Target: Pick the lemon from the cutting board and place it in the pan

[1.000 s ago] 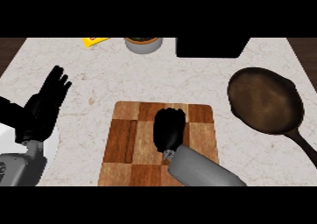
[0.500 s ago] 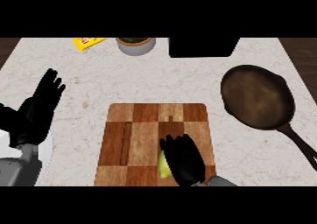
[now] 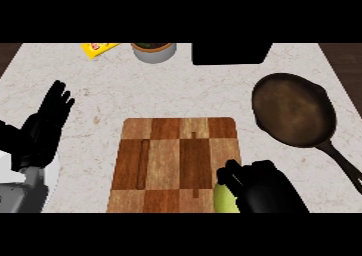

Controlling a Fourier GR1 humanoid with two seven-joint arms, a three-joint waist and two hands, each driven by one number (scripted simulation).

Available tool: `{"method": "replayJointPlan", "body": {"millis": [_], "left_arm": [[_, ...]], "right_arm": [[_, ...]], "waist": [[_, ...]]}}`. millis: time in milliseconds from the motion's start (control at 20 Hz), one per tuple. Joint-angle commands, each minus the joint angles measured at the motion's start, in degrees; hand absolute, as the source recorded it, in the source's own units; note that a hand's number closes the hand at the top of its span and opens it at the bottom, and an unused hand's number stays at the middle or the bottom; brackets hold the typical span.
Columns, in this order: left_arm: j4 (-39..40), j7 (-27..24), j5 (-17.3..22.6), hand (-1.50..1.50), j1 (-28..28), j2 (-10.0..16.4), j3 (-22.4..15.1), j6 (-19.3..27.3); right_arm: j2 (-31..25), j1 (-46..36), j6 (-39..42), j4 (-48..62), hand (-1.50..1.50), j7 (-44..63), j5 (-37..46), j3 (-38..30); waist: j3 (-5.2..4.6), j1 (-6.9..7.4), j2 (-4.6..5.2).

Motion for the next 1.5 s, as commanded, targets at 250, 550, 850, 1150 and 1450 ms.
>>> {"method": "replayJointPlan", "body": {"millis": [250, 550, 850, 1150, 1450], "left_arm": [[1.44, -1.29, -0.92, 0.0, -0.46, -1.04, 0.99, -2.62], [1.42, -0.87, -3.3, 0.0, -1.04, -3.78, -0.37, -0.51], [-0.85, -0.7, -1.6, 0.0, 1.16, -2.68, 1.28, -4.03], [-0.09, -0.76, -3.56, 0.0, 0.6, -4.6, 0.37, -3.15], [1.81, 0.19, -5.44, 0.0, -2.86, -4.55, 1.22, -2.76]], "right_arm": [[-6.23, 4.1, 6.61, -13.77, 1.5, -1.24, -12.39, -21.2], [-7.6, 10.13, -1.9, -3.35, 1.5, -13.07, -16.18, -34.6], [-4.04, 4.61, -4.59, 16.44, 1.5, -26.3, -22.3, -43.52], [-5.12, 0.24, -5.06, 35.22, 1.5, -42.84, -29.14, -52.1], [-0.92, -8.61, -7.7, 56.9, 1.5, -58.34, -26.85, -50.94]], "waist": [[0.04, 1.68, 0.7], [0.12, 1.33, 0.76], [0.09, 2.55, 0.9], [0.09, 2.69, 0.87], [0.09, 2.83, 0.99]]}}
